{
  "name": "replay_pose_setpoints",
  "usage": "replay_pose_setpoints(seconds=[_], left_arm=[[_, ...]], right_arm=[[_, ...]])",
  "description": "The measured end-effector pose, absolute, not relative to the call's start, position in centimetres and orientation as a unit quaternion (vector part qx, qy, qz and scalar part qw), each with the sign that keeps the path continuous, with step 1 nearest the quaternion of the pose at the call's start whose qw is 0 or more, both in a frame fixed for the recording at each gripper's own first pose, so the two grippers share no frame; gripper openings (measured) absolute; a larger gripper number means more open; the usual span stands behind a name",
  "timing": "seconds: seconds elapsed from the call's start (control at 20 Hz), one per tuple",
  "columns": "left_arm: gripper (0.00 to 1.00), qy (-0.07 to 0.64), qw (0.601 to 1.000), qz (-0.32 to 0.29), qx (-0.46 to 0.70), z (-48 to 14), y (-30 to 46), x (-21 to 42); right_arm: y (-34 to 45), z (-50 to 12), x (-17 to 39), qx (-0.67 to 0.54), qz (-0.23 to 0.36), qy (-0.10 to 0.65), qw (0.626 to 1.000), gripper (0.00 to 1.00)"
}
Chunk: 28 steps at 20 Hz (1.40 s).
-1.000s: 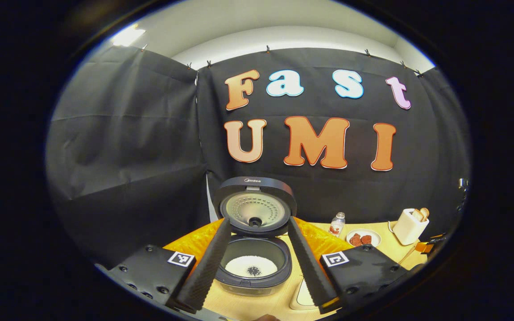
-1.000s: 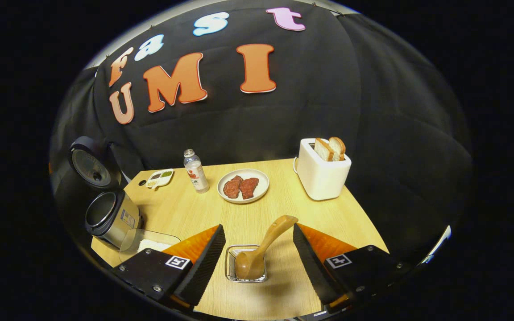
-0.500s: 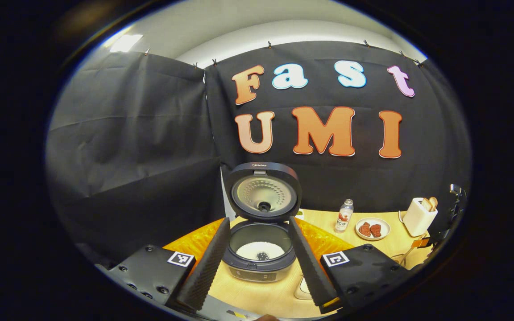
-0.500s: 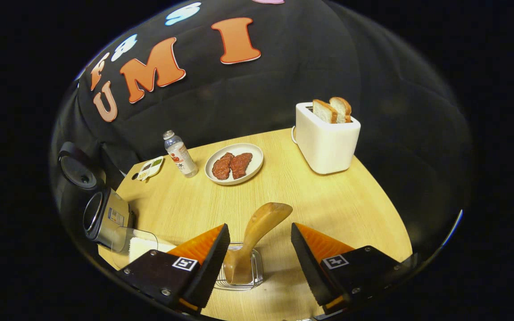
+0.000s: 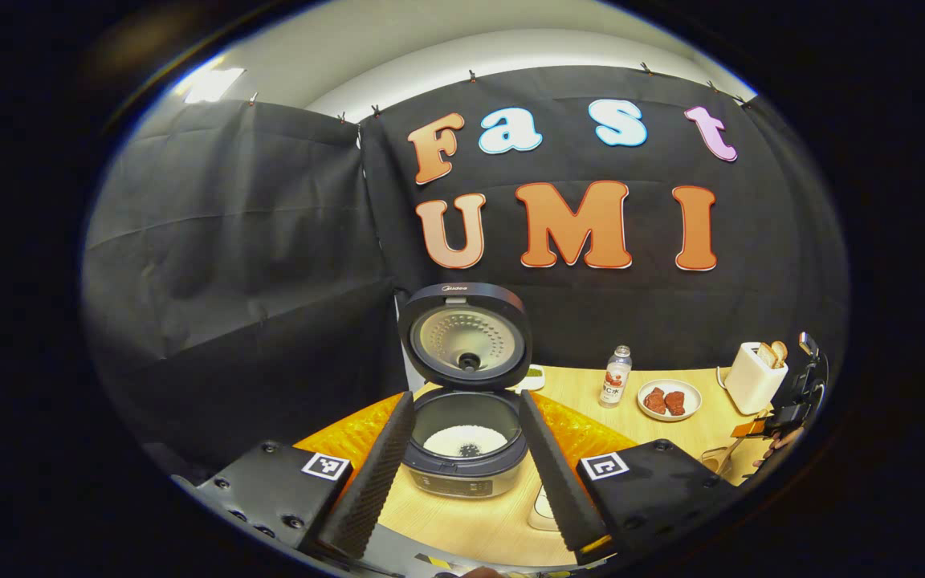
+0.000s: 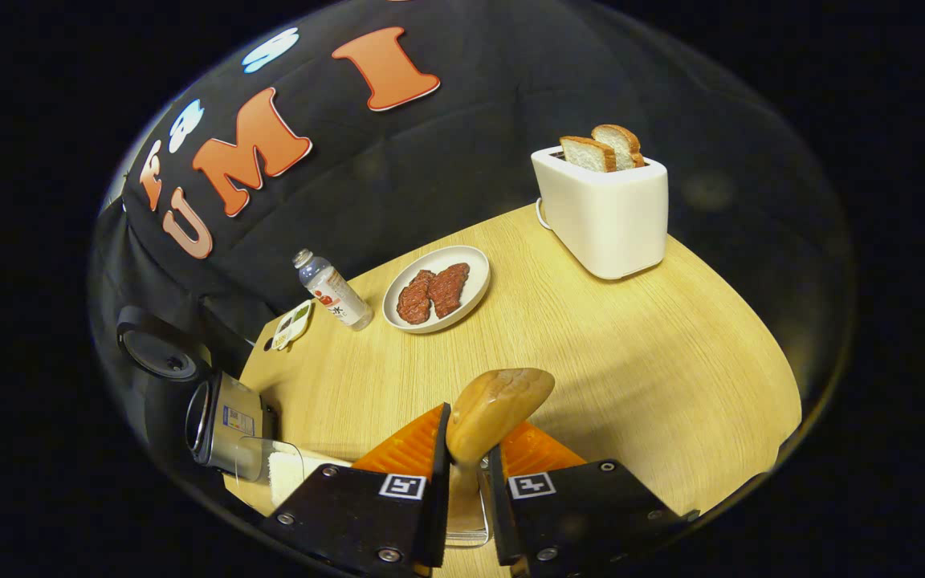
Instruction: Close the left gripper, press the button to open the rice cooker; take a wooden spoon from the chopstick holder with the right hand, scoop a spoonful of rice and pour it into the rice cooker, then put the wooden spoon back into the chopstick holder.
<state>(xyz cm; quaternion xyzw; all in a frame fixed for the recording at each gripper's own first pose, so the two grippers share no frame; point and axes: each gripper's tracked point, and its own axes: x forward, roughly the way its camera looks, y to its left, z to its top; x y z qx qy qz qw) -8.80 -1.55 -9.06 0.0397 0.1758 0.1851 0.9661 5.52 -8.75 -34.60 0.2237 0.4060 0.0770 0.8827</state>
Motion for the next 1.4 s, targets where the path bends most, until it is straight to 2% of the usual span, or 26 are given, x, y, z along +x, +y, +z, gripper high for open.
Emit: replay_pose_setpoints(seconds=[0.05, 0.3, 0.4, 0.55, 0.85, 0.9, 1.0, 1.2, 1.4], left_arm=[[0.89, 0.175, 0.967, 0.180, 0.039, -9.2, -1.9, -8.4], [0.87, 0.172, 0.973, 0.149, 0.040, -9.9, -2.9, -7.2], [0.87, 0.178, 0.973, 0.140, 0.037, -10.6, -2.8, -6.8], [0.89, 0.184, 0.974, 0.131, 0.013, -11.3, -2.5, -6.6], [0.91, 0.159, 0.977, 0.144, 0.020, -10.3, 1.1, -6.4], [0.98, 0.152, 0.976, 0.151, 0.025, -10.0, 2.1, -6.2], [0.99, 0.148, 0.975, 0.161, 0.029, -10.0, 3.9, -6.2], [1.00, 0.165, 0.977, 0.136, 0.013, -11.7, 5.0, -6.2], [1.00, 0.172, 0.976, 0.129, 0.021, -12.3, 6.3, -6.4]], right_arm=[[-8.7, -34.3, 5.2, 0.232, 0.078, 0.400, 0.883, 0.22], [-8.8, -33.2, 3.1, 0.244, 0.068, 0.368, 0.895, 0.18], [-8.2, -33.4, 2.0, 0.259, 0.068, 0.393, 0.880, 0.13], [-8.6, -33.2, 1.6, 0.253, 0.046, 0.396, 0.881, 0.12], [-9.1, -26.8, 2.4, 0.239, 0.016, 0.331, 0.913, 0.11], [-8.9, -25.3, 2.6, 0.237, 0.019, 0.319, 0.918, 0.11], [-7.5, -22.7, 2.6, 0.237, 0.033, 0.301, 0.923, 0.11], [-2.2, -19.6, 1.5, 0.229, 0.096, 0.298, 0.922, 0.11], [4.6, -18.9, -0.2, 0.197, 0.162, 0.309, 0.916, 0.11]])
